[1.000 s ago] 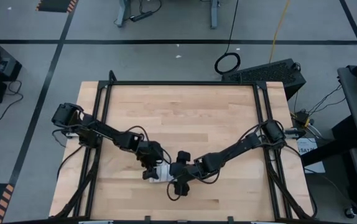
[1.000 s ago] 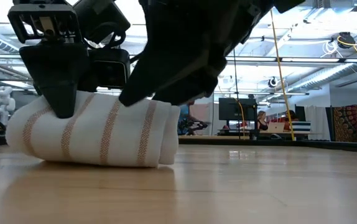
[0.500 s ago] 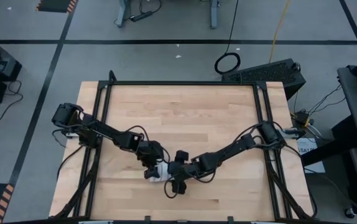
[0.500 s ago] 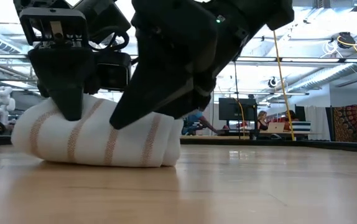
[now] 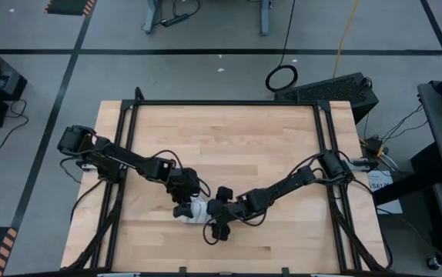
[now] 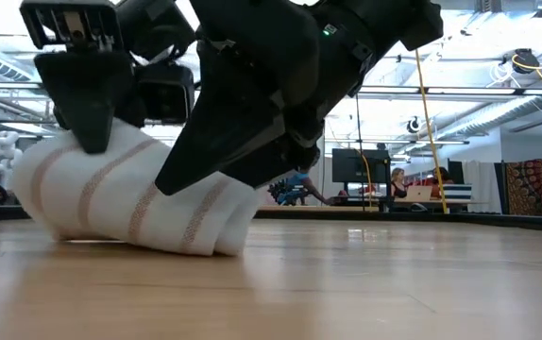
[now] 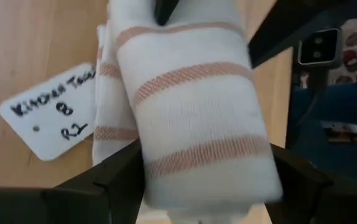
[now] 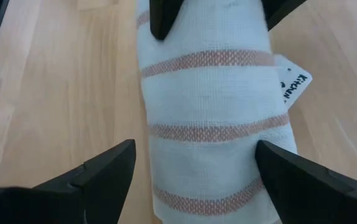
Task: Roll towel into tight, uniform cylinder
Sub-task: Roll the white brown kitchen towel
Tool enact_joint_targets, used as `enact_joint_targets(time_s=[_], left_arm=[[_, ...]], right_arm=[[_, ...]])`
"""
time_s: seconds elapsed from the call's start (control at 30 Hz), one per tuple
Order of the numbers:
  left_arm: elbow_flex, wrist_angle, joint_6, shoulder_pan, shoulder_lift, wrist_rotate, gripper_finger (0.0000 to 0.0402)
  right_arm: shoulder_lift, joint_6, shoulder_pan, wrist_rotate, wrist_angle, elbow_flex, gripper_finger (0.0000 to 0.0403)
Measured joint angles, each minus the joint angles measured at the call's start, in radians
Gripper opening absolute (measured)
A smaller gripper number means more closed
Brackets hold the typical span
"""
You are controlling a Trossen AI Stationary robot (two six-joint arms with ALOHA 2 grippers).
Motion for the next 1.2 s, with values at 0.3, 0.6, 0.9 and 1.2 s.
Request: enact_joint_targets(time_s=[0.3, 0.6, 0.9, 1.2], left_arm=[[0.000, -0.155, 0.058, 0.046, -0.137, 0.002, 0.0267], [0.000, -0.247, 0.018, 0.044, -0.305, -0.063, 0.0267], [0.002, -0.052, -0.031, -0.175, -0.260, -0.464, 0.0266], [0.000, -0.103, -0.080, -0.281, -0.173, -0.612, 0.0202]], right_arm=[[0.000, 0.019, -0.001, -0.004, -0.002, 0.000, 0.0324], [0.000, 0.019, -0.006, 0.000, -0.002, 0.000, 0.0324], [-0.007, 0.012, -0.014, 0.000, 0.004, 0.000, 0.0324], [-0.149, -0.035, -0.013, 0.002, -0.151, -0.001, 0.0324]])
